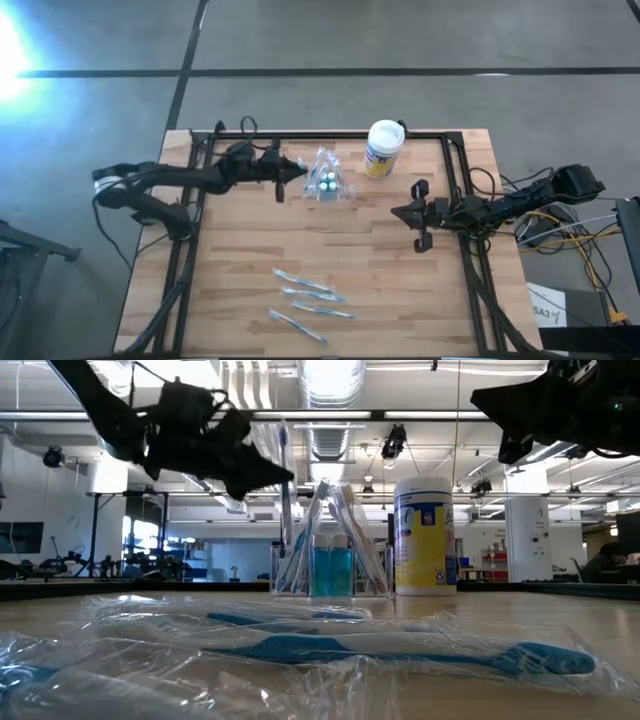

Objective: Pick & Place toothbrushing station
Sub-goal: Put the blue toothbrush into the transparent organizer

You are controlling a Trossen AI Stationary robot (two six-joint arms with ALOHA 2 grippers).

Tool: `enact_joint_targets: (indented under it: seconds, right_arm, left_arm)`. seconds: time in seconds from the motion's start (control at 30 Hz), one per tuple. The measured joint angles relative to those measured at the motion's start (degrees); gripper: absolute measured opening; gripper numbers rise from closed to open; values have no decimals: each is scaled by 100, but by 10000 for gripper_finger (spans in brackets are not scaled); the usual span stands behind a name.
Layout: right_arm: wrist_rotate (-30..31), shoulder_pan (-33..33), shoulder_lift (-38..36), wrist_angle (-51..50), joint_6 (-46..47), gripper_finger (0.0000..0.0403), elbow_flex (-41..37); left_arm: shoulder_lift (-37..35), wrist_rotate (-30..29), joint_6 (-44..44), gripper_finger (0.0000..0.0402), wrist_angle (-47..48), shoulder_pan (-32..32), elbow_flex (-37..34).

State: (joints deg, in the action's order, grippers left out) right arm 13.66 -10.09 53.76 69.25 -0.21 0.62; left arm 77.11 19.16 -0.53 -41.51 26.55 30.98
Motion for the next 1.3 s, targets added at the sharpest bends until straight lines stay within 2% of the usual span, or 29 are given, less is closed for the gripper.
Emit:
enact_joint_targets:
  seconds: [0.27, 0.6, 1.3]
  right_arm:
    - [-1, -2, 6, 0, 0, 8, 0]
    - [-1, -2, 6, -9, 1, 8, 0]
    - [-3, -2, 6, -26, 2, 8, 0]
  left_arm:
    - [742, 6, -15, 26, 2, 6, 173]
    - [1297, -103, 24, 27, -76, 25, 184]
    - [1472, -67, -15, 27, -97, 53, 184]
